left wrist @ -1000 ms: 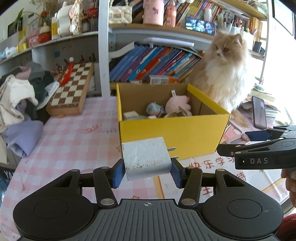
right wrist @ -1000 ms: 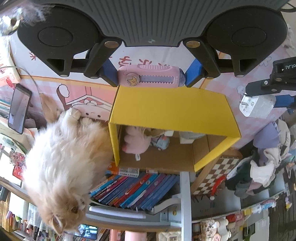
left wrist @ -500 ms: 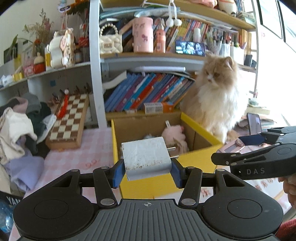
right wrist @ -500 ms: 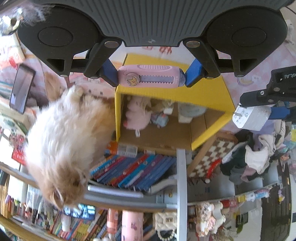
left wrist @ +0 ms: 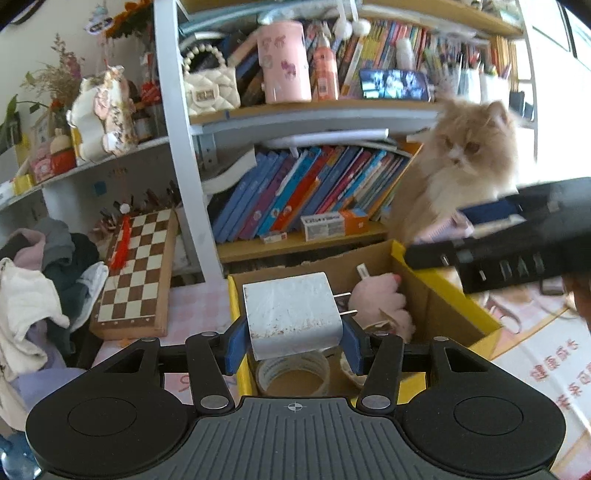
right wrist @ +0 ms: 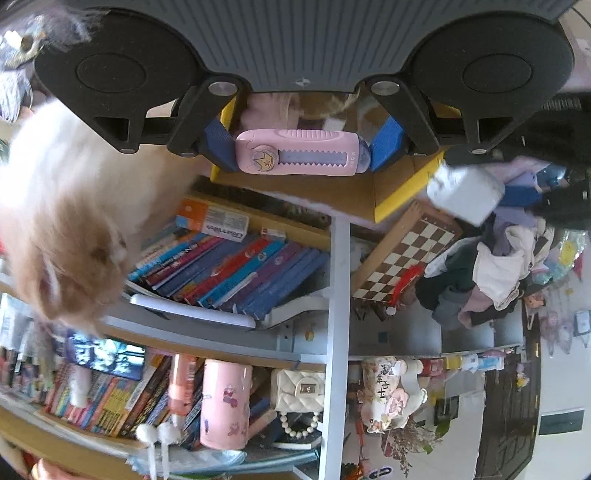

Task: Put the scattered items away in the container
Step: 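Lift the charger over the box with the left tool while the right tool carries the cutter, then open the left tool to drop the charger while the right tool releases the cutter into the box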

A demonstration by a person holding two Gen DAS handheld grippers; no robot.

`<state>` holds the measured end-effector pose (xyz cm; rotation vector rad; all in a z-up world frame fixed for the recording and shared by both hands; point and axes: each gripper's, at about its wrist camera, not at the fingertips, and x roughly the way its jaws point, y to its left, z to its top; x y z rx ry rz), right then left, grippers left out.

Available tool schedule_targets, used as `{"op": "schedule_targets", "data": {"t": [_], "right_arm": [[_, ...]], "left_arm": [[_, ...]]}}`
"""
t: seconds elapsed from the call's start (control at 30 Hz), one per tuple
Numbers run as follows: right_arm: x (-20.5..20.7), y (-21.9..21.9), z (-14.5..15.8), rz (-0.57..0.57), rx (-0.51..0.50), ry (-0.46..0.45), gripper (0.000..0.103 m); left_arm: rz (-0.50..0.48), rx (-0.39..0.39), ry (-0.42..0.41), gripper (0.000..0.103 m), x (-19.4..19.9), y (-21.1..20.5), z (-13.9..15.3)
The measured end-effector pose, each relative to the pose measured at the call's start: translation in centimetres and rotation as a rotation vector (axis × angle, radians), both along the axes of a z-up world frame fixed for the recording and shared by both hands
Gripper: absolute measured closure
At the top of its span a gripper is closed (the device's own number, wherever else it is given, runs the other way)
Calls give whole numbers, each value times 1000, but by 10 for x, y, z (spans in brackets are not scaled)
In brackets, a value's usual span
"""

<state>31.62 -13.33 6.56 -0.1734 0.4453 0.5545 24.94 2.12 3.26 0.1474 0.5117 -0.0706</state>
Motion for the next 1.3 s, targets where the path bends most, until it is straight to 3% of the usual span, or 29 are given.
{"op": "schedule_targets", "data": {"t": [0.27, 0.47, 0.7, 1.17, 1.27, 1.3], "right_arm": [[81, 33, -10, 104, -18, 110, 27], [133, 62, -34, 149, -20, 271, 27], [165, 96, -67, 195, -48, 425, 27], [186, 117, -94, 219, -81, 522, 26], [185, 112, -92, 220, -62, 526, 26], [185, 111, -91, 221, -55, 527, 25]], "left_arm": [[8, 18, 156, 52, 55, -6, -27], [-38, 92, 293, 52, 95, -17, -47], [-76, 176, 403, 52, 123, -28, -65], [-95, 202, 465, 50, 134, -32, -73], [-95, 220, 453, 47, 131, -35, -71], [-90, 227, 448, 40, 130, -37, -70]]}}
